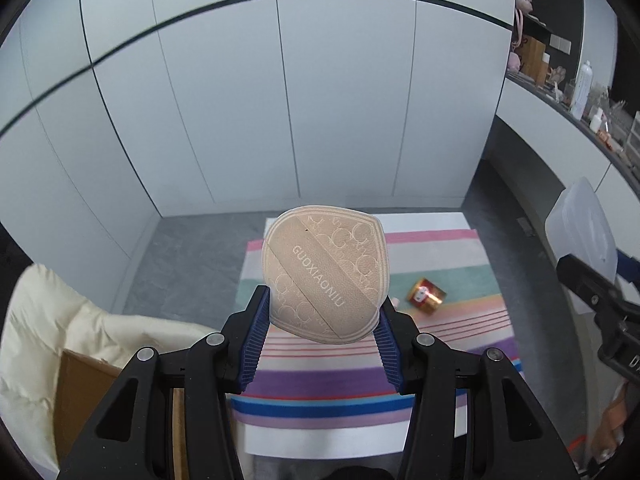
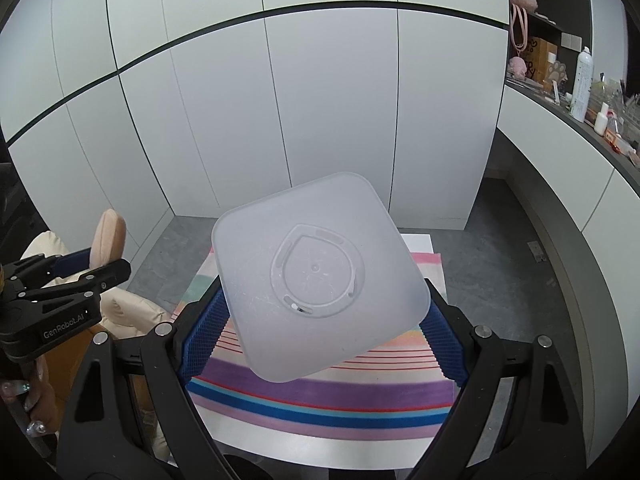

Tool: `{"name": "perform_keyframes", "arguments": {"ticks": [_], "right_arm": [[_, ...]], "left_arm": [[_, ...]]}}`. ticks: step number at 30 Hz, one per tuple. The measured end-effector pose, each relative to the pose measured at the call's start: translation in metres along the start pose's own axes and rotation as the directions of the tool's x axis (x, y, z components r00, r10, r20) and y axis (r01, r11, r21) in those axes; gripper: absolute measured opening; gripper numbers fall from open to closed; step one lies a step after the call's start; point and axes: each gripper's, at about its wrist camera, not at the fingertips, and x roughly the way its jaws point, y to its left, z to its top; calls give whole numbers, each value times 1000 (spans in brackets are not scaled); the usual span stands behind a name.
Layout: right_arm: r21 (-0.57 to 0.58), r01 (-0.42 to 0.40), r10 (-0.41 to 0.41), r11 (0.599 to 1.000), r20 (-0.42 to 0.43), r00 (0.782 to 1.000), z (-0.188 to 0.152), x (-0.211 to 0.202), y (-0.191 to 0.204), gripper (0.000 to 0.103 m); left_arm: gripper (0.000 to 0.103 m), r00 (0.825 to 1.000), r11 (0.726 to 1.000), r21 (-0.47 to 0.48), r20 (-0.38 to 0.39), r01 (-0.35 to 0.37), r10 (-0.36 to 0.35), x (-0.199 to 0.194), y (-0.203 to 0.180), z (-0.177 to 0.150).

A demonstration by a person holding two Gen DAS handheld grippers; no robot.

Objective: Organize objects
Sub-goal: 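Carry the beige puff and frosted lid with both tools over the cardboard box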

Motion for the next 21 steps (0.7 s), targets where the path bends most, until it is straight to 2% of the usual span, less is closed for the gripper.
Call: {"name": "perform_keyframes", "arguments": {"ticks": [9, 14, 21], "right_arm": [[-8, 0, 0, 1000, -6, 1000, -9, -14, -3, 91], [-14, -6, 6, 1000, -25, 1000, -20, -21, -6, 91], [-17, -5, 5, 1000, -43, 999, -43, -39, -9, 91]], "left_arm": [[51, 1000, 1000, 1, 18, -12, 12, -14, -3, -9], [51, 999, 999, -7, 25, -34, 35, -25, -6, -25], [51, 999, 1000, -12, 42, -6, 7, -52, -12, -40]]}}
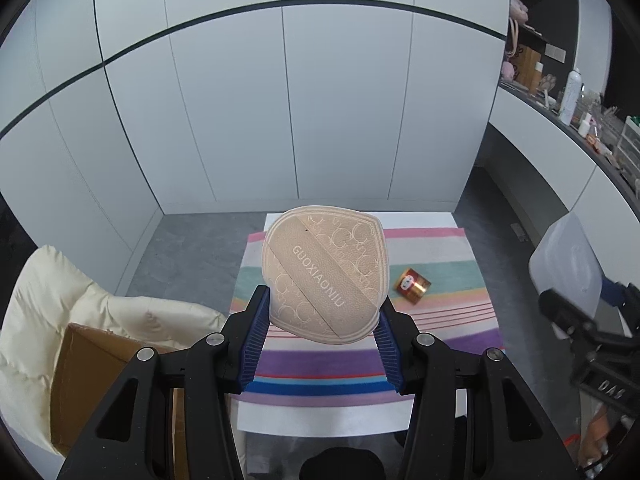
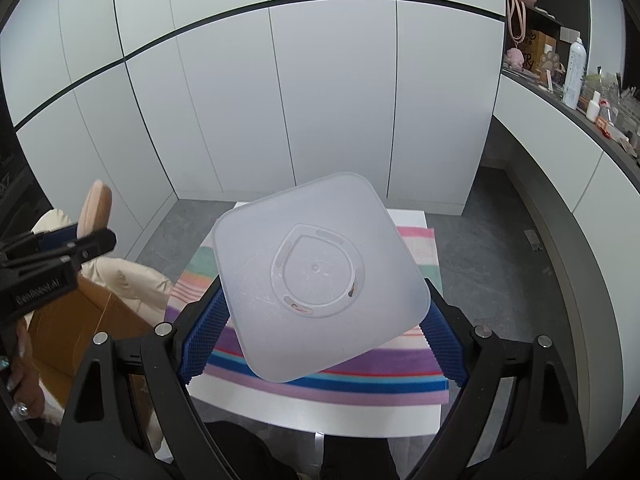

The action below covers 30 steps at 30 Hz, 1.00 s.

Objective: Organize objects
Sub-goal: 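Carry the beige puff and frosted lid with both tools over the cardboard box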

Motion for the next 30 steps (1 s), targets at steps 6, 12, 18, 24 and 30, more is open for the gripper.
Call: {"name": "perform_keyframes", "arguments": {"ticks": [6, 12, 18, 24, 30], "right_arm": [[16, -10, 10, 1000, -11, 1000, -24, -16, -1, 91], [21, -10, 11, 1000, -27, 1000, -45, -28, -2, 91], [33, -5, 6, 999, -44, 999, -69, -43, -4, 91], [38, 7, -5, 999, -59, 998, -92, -59, -8, 91], [56, 5, -1, 998, -80, 997, -115, -73, -12, 91]], "left_arm": [[51, 1000, 1000, 20, 3, 16, -16, -22, -6, -20], [51, 1000, 999, 32, -31, 6, -5, -33, 2, -53], [51, 998, 999, 34, -50, -37, 39, -41, 17, -83], [51, 995, 1000, 4, -100, -18, 18, -47, 30, -108], [51, 993, 999, -12, -114, -36, 34, -53, 41, -128]]}}
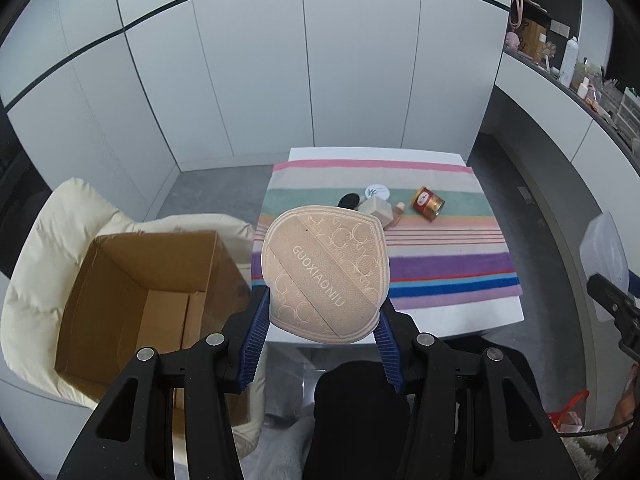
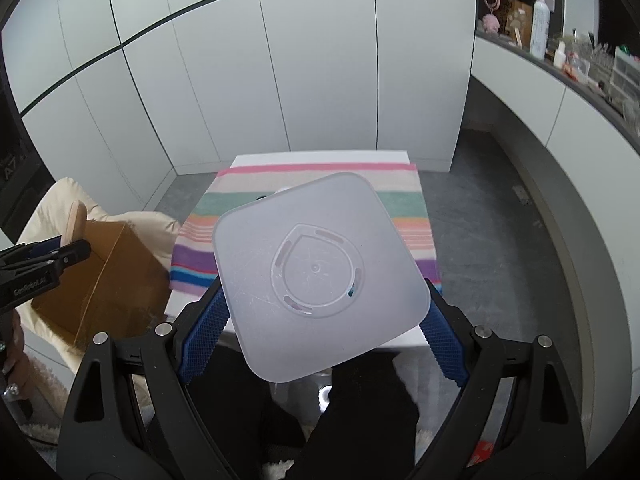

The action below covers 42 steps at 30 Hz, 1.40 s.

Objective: Organize objects
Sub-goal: 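Carry the beige puff and frosted lid with both tools over the cardboard box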

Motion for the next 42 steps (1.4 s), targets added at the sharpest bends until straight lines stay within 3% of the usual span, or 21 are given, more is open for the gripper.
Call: {"name": "perform_keyframes", "arguments": {"ticks": [8, 20, 27, 32, 39, 42], "right_arm": [[-2, 29, -29, 1000, -10, 1000, -16, -14, -3, 91], [-77, 18, -20, 997, -24, 1000, -6, -1, 35, 91], [-174, -66, 57, 982, -57, 997, -8, 18, 87, 91], [-253, -138, 120, 957, -85, 989, -12, 31, 134, 91], [-368, -261, 223, 892, -145, 964, -27, 44, 217, 91], [-417, -317, 265, 852, -180, 947, -37, 49, 257, 91]], "left_arm": [[51, 1000, 999, 34, -3, -21, 21, -1, 11, -22], [51, 999, 998, -53, -7, -46, 46, 1, 52, -21], [51, 994, 984, -138, -25, -111, 109, -3, 96, -39], [51, 991, 966, -223, -67, -129, 116, -4, 138, -58], [51, 968, 919, -304, -95, -250, 232, -17, 199, -92], [51, 964, 898, -352, -117, -265, 239, -21, 224, -106]]}}
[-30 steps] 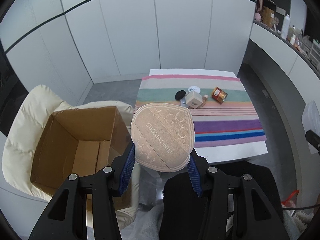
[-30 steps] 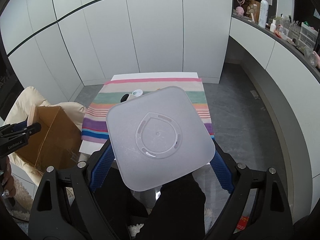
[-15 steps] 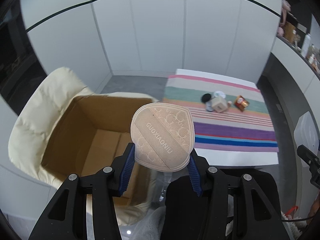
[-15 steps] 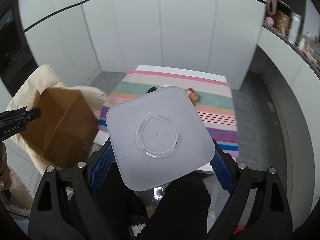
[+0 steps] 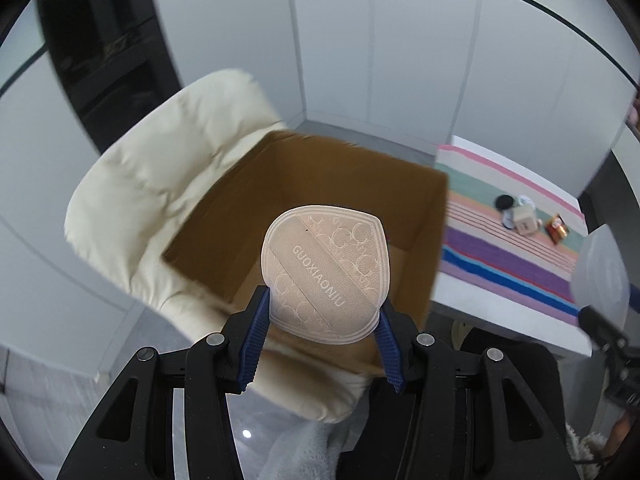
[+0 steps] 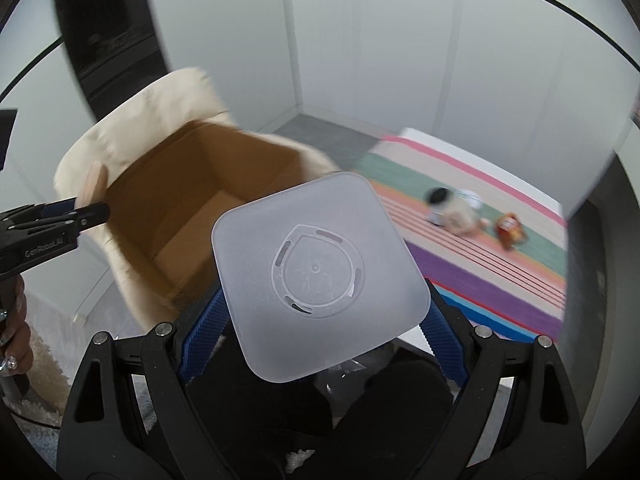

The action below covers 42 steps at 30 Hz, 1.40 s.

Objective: Organize objects
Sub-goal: 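Carry the beige puff and frosted lid with both tools over the cardboard box, then open the left tool over the box while the right tool releases the lid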

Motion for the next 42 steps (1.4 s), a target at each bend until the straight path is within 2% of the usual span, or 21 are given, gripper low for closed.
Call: {"name": "perform_keyframes", "arguments": {"ticks": [6, 9, 15, 18, 22, 31, 32, 34, 35, 36, 37, 42], "right_arm": [[-117, -100, 96, 988, -43, 994, 11, 29, 71, 91], [-150, -127, 119, 981, -61, 991, 14, 40, 89, 91], [-188, -139, 124, 972, -88, 988, 22, 61, 110, 91], [-216, -126, 108, 968, -97, 989, 29, 72, 116, 91], [-244, -104, 83, 964, -93, 992, 43, 88, 122, 91], [-246, -104, 75, 964, -126, 989, 73, 138, 125, 91], [-244, -106, 75, 964, -132, 988, 75, 143, 126, 91], [-237, -115, 81, 965, -149, 985, 78, 155, 126, 91], [-233, -119, 82, 965, -160, 984, 79, 159, 126, 93], [-223, -118, 81, 968, -169, 982, 80, 165, 126, 100], [-214, -117, 80, 970, -173, 982, 81, 168, 125, 103], [-171, -140, 111, 975, -167, 980, 86, 174, 119, 103]], "left_arm": [[51, 999, 998, -55, -18, -43, 42, 4, 39, -14], [51, 998, 996, -68, -20, -55, 54, 7, 49, -14], [51, 999, 997, -66, -33, -41, 39, 20, 49, -9], [51, 998, 998, -43, -37, -52, 51, 34, 49, 1], [51, 998, 999, -34, -51, -34, 32, 57, 48, 18], [50, 996, 999, -17, -74, -49, 47, 105, 45, 50], [53, 996, 999, -16, -74, -44, 43, 108, 45, 51], [73, 997, 1000, -15, -76, -10, 9, 112, 46, 50], [79, 996, 1000, -15, -84, 7, -9, 114, 47, 50], [92, 996, 1000, -21, -90, 19, -21, 116, 48, 49], [97, 996, 999, -32, -91, 23, -26, 117, 50, 48], [97, 997, 999, -46, -81, 12, -16, 115, 57, 50]]}}
